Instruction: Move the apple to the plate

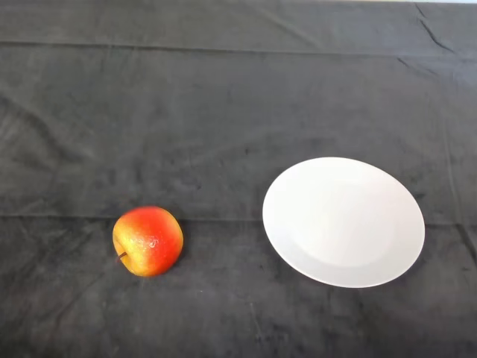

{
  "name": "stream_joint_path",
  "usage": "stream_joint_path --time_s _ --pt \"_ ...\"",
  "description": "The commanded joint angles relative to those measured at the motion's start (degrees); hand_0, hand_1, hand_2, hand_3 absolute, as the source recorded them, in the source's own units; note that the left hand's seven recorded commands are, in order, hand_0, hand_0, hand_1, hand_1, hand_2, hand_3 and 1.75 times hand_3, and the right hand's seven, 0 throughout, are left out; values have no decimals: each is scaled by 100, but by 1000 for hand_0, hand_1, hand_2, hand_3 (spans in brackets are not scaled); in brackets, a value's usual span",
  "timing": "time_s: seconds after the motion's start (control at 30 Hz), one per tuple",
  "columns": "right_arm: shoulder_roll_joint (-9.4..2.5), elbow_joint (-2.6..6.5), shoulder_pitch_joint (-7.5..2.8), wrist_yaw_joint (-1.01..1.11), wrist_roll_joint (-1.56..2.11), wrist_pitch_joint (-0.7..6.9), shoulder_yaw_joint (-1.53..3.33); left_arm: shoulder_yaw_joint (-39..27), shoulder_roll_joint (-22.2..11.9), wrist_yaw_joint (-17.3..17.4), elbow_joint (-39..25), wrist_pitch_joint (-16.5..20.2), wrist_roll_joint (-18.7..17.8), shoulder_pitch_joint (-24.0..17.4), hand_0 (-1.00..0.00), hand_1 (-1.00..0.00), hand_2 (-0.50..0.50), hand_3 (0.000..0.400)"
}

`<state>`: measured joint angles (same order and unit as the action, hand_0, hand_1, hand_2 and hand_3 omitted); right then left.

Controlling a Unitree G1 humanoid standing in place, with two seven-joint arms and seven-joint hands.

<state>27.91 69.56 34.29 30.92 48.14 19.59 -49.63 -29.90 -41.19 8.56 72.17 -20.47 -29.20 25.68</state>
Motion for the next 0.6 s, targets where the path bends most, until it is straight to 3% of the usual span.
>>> stream_joint_path --time_s 0.03,0.6 --pt "96 -6 7 -19 -2 -12 -89 23 161 -31 -386 79 108 -93 0 0 0 0" --pt "92 -14 4 -23 -2 -12 -88 405 488 212 -516 58 535 149 0 0 0 0"
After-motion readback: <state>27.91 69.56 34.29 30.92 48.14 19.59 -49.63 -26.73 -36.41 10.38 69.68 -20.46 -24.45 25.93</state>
